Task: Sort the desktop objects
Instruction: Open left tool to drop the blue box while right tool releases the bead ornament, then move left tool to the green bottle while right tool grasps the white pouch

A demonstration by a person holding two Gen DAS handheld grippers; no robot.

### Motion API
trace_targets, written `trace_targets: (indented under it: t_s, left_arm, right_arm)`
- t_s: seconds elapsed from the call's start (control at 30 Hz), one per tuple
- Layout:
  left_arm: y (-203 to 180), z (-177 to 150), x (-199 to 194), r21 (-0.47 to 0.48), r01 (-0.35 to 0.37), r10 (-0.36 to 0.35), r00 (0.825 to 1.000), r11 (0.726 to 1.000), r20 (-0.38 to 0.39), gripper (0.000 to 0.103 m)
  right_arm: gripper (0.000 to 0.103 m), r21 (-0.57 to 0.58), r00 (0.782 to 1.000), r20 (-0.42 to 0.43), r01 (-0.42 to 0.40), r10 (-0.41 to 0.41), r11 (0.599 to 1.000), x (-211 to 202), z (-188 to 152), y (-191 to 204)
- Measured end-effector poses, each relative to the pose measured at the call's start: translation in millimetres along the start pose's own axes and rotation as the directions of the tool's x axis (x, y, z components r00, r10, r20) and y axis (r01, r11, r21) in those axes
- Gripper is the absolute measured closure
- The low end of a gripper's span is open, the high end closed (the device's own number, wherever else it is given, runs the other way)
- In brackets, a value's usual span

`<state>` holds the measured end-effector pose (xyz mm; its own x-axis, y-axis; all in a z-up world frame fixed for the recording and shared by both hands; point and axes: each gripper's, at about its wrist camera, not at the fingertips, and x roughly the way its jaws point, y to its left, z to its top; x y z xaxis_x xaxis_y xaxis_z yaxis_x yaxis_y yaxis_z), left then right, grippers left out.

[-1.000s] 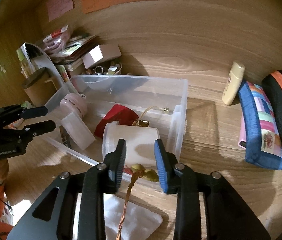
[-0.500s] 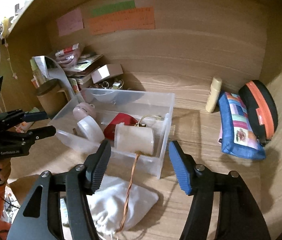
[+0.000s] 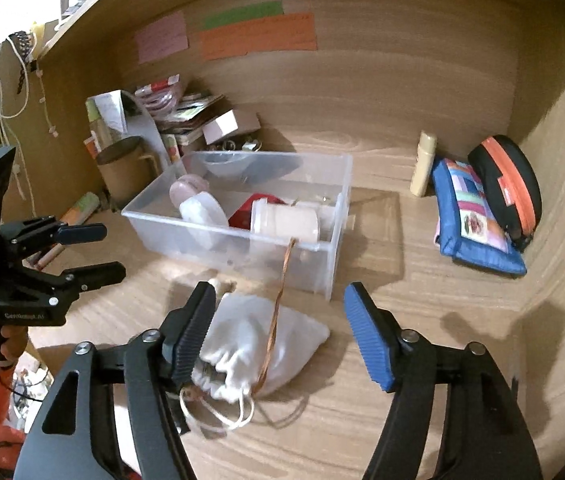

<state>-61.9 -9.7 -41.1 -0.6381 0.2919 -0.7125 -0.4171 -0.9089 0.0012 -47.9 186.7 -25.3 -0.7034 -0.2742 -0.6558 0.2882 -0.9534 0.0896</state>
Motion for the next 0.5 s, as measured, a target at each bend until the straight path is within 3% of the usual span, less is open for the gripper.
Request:
trace_targets:
  t_s: [0.4,0.5]
  left_arm:
    - [-41.6,-29.4,-3.6,0.07,0.065,-0.062,0.997,0.995,-0.039,0.033]
    - [-49.4,-38.9,1.7,0.099,0.053,-0.047,0.997,0.994,-0.058,0.031]
  right_arm:
    - [0.032,-0.02,0.996,-0.075,-0.044,0.042,0.999,16.3,-32.9,10.3]
    - [0.032,-0.015,0.994,-0.094,-0.05,0.048,0.999,22.6,-39.2,9.9]
